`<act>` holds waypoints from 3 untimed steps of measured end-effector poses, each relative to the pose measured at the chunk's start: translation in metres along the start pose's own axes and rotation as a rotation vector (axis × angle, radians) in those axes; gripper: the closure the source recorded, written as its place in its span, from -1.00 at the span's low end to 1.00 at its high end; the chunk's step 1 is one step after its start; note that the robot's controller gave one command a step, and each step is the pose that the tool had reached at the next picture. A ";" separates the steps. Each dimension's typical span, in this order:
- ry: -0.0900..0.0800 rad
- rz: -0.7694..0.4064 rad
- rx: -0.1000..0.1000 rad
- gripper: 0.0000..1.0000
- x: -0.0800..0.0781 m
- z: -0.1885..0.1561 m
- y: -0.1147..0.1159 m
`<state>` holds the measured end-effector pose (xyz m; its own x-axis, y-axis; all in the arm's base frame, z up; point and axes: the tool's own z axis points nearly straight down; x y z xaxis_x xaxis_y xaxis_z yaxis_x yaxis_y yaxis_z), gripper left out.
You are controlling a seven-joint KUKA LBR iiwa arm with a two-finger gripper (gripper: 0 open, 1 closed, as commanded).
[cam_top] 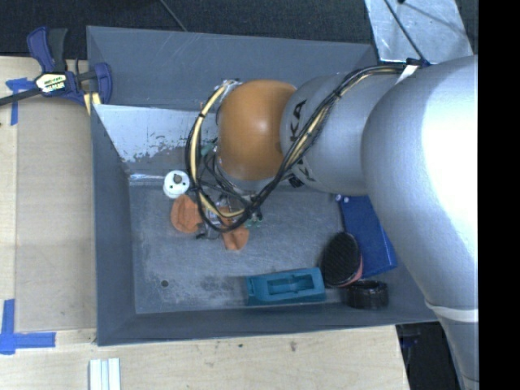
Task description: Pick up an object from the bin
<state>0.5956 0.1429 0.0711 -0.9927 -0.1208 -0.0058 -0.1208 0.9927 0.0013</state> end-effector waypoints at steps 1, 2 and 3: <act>0.000 0.000 0.000 1.00 0.000 0.000 0.000; 0.005 0.000 0.000 1.00 0.001 -0.004 0.000; 0.009 0.001 0.001 1.00 0.002 -0.020 0.000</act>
Offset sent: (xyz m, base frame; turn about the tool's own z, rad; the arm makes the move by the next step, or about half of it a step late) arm 0.0001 -0.0001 0.0546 0.0000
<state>0.5934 0.1423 0.0914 -0.9927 -0.1202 0.0034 -0.1202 0.9928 0.0001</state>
